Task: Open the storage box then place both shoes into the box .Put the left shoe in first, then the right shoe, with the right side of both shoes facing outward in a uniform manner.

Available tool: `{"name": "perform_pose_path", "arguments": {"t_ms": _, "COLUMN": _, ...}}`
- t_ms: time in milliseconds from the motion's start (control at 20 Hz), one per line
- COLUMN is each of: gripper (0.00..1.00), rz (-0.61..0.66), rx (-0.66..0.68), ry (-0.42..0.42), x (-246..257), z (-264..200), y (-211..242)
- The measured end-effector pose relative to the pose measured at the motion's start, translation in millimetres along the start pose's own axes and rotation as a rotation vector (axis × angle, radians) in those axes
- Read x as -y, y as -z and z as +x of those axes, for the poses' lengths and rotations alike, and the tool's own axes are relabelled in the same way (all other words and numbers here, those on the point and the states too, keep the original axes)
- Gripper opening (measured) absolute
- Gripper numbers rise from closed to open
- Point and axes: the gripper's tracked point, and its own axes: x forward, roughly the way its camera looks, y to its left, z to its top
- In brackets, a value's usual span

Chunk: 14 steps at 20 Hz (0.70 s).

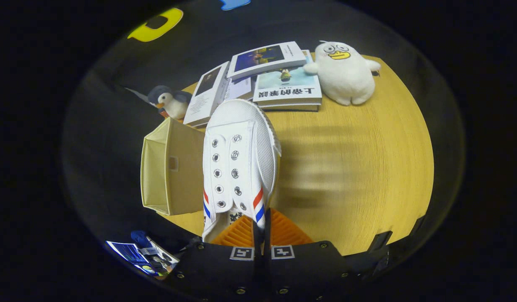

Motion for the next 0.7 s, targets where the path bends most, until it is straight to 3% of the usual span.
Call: {"name": "perform_pose_path", "arguments": {"t_ms": 700, "gripper": 0.00, "rz": -0.216, "rx": -0.012, "ry": -0.079, "x": -147, "z": 16, "y": -38}}
